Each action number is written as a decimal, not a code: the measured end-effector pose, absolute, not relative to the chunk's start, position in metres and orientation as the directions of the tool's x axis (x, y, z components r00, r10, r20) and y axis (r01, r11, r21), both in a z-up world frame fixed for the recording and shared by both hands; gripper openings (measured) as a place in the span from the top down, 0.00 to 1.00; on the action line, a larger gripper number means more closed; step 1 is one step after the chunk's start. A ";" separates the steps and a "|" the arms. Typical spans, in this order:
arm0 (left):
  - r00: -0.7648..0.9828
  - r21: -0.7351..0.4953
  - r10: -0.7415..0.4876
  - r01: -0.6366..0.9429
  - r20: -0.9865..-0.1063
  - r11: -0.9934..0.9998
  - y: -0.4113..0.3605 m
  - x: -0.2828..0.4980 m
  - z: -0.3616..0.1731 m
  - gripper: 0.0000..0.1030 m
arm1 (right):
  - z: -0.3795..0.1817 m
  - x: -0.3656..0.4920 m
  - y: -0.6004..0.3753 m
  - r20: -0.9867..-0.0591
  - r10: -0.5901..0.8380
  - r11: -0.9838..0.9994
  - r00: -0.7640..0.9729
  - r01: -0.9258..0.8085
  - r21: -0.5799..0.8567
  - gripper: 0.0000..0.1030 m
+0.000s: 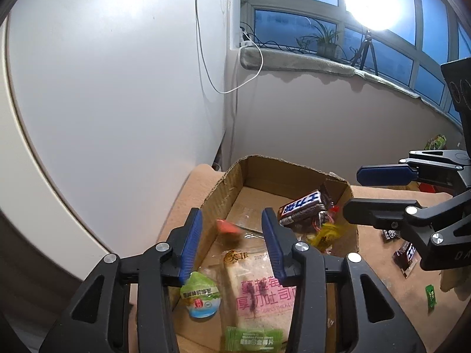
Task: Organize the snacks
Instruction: 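Withdraw both grippers from the box toward the remaining snacks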
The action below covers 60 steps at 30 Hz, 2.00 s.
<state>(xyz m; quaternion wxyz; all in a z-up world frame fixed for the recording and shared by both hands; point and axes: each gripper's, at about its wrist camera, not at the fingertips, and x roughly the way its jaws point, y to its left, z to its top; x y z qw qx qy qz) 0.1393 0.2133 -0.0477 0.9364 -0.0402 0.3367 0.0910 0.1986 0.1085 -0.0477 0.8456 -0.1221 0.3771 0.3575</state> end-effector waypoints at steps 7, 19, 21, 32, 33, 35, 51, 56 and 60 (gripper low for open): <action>0.771 -0.011 0.154 -0.204 -0.618 0.979 0.209 0.129 -0.038 0.60 | -0.035 0.187 0.093 -0.711 0.512 0.725 0.483 -0.686 0.056 0.47; 0.816 -0.008 0.143 -0.178 -0.561 0.984 0.186 0.098 -0.013 0.55 | -0.004 0.137 0.053 -0.662 0.503 0.746 0.556 -0.666 0.008 0.40; 0.821 -0.006 0.138 -0.169 -0.555 0.986 0.179 0.094 -0.010 0.55 | 0.001 0.126 0.045 -0.656 0.499 0.749 0.566 -0.662 -0.001 0.40; 0.841 0.009 0.098 -0.110 -0.532 0.994 0.131 0.071 -0.012 0.55 | 0.006 0.063 -0.006 -0.602 0.477 0.784 0.640 -0.619 -0.037 0.19; 0.840 0.000 0.085 -0.101 -0.536 0.995 0.125 0.070 -0.014 0.55 | 0.005 0.058 -0.010 -0.601 0.470 0.788 0.647 -0.614 -0.044 0.19; 0.838 -0.009 0.068 -0.087 -0.541 0.996 0.117 0.067 -0.018 0.55 | 0.001 0.047 -0.018 -0.600 0.455 0.797 0.659 -0.601 -0.056 0.19; 0.805 -0.124 -0.060 -0.017 -0.590 0.992 0.070 0.053 -0.056 0.51 | -0.058 -0.007 -0.088 -0.655 0.311 0.919 0.689 -0.393 0.024 0.19; 0.775 -0.159 -0.103 0.004 -0.623 0.987 0.057 0.060 -0.075 0.51 | -0.079 -0.005 -0.103 -0.671 0.311 0.937 0.673 -0.336 0.098 0.19; 0.758 -0.165 -0.123 0.021 -0.640 0.986 0.047 0.067 -0.087 0.51 | -0.096 0.005 -0.107 -0.691 0.305 0.944 0.656 -0.303 0.128 0.19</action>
